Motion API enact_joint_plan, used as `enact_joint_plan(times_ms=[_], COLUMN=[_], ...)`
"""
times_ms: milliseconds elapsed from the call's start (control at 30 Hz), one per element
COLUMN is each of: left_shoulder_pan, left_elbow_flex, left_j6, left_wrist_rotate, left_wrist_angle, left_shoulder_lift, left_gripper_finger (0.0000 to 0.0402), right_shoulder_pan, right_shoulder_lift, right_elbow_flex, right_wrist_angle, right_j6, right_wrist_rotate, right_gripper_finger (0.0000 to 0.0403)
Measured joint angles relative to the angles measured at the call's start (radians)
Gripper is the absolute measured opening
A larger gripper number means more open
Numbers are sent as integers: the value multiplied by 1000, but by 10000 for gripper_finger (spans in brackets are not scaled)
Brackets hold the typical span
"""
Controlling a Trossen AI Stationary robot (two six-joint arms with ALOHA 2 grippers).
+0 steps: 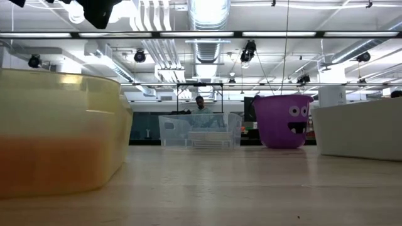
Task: Pick & Place Toys
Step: Return to Home Position
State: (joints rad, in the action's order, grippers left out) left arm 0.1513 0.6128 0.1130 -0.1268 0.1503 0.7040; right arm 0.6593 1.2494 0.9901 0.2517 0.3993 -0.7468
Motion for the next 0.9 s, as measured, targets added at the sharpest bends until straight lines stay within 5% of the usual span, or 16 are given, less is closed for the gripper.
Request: enact_joint_plan(times_ms=[267,733,800,900], left_shoulder_pan=[-40,-142,-147,-148], left_elbow_flex=[-30,-242,-243,-233], left_j6=[-60,-12,-29,-36], left_wrist_rotate=[13,13,14,13], left_wrist_angle=[0,-198,-224,-210], left_shoulder_lift=[1,-109,-110,-111], left_gripper_finger=[335,335,335,335], right_shoulder_pan=[-89,-114,-139,-206], right_shoulder_lift=[-291,-541,-549,-563], right_elbow_flex=[-382,-580,-605,-644], right_wrist_angle=[-233,-250,-341,-519], right_j6=[-45,-3,-88,-237], right_wrist_rotate=[65,63,150,427], right_gripper_finger=[12,12,12,12])
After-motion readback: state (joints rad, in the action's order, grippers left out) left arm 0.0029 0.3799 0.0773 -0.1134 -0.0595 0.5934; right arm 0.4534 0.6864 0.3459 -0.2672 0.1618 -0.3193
